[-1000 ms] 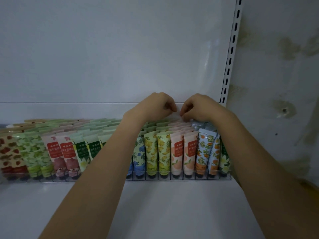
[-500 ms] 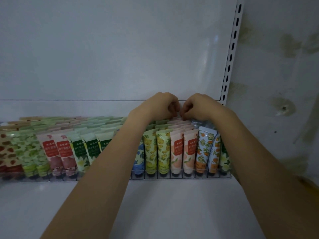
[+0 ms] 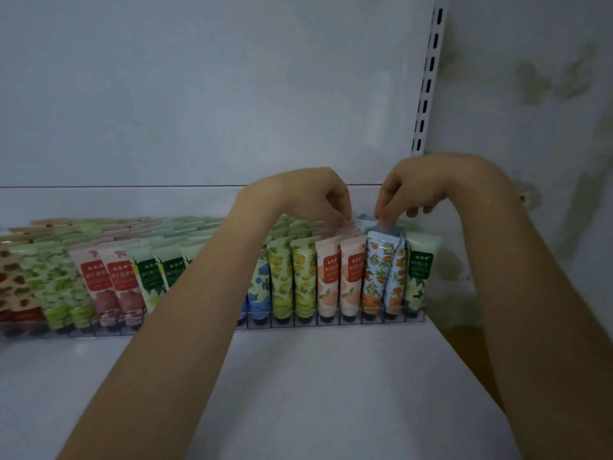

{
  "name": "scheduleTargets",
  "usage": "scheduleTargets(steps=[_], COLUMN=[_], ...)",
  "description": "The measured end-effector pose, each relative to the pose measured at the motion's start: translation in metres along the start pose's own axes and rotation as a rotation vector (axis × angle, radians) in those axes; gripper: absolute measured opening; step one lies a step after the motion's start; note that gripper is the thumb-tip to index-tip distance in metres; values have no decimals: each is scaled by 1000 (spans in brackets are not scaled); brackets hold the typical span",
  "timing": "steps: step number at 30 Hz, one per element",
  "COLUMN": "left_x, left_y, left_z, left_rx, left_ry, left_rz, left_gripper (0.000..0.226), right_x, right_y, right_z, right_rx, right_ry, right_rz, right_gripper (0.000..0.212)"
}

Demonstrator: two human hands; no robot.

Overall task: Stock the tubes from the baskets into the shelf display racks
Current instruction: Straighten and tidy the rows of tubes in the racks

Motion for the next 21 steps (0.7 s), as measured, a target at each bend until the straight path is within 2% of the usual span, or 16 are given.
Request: scheduleTargets(steps=[7,15,17,21], left_x=[0,4,2,-2], left_y=[4,14,19,25], left_z=[15,23,23,22], left_rx=[11,11,-9,-17], left_ry=[-5,2,-14,-64], left_rz=[64,195,231,201], left_gripper=[10,6,10,22], right_x=[6,0,-4,-6], right_y=[3,17,18,20], right_z=[-14,-8,-9,-6], right_rx=[-8,-17,9,36], right_ry=[20,-73,-99,-87], right_rz=[5,99,109,96], right_gripper=[20,13,13,12])
Point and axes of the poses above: each hand's wrist, its own y-axis away from the middle knuckle, its own x-axis out of the back of the hand, z = x × y, the point moved 8 cm from there along -y, towards the middle knuckle, and after that the axes turned 14 degrees about z, right-handed, at the moved point
